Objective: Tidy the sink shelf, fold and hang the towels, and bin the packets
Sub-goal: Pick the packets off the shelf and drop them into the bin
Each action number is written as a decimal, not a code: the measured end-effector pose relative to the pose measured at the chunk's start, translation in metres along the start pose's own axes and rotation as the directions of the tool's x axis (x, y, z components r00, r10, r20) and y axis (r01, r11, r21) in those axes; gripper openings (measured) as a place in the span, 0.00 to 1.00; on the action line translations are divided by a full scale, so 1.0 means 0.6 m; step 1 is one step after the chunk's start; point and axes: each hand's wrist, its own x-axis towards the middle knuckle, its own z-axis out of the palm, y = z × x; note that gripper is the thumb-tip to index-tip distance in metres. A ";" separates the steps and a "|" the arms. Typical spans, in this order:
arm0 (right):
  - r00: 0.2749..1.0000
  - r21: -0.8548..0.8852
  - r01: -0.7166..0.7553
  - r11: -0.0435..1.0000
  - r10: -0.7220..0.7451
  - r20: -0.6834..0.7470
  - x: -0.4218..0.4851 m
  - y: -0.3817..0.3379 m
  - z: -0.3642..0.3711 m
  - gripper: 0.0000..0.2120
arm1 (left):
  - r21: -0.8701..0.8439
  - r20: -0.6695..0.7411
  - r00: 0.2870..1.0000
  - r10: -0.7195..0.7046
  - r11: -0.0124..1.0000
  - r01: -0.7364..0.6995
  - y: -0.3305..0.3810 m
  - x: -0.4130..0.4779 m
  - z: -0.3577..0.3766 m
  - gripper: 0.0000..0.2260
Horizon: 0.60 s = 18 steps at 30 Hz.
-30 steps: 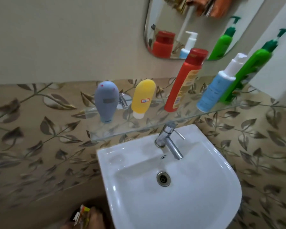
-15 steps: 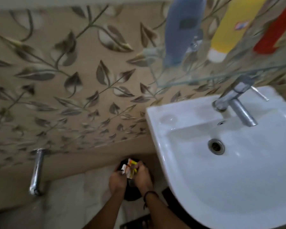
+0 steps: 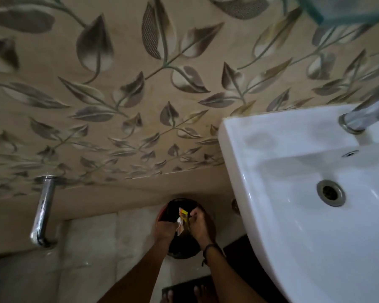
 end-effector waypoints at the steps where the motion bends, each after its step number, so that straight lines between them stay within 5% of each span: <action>1: 1.000 -0.029 -0.005 1.000 0.006 0.003 0.000 0.003 -0.004 0.05 | -0.153 -0.037 0.975 -0.221 0.965 0.213 -0.073 0.014 0.004 0.10; 3: 0.999 -0.054 -0.031 0.998 0.032 0.010 -0.004 0.009 -0.003 0.08 | -0.222 0.004 0.962 -0.273 0.938 0.267 -0.121 0.008 -0.005 0.12; 18: 0.997 0.190 -0.077 0.979 0.080 -0.006 -0.097 -0.130 -0.129 0.11 | -0.353 -0.059 0.998 0.024 0.935 -0.044 0.008 -0.098 -0.076 0.09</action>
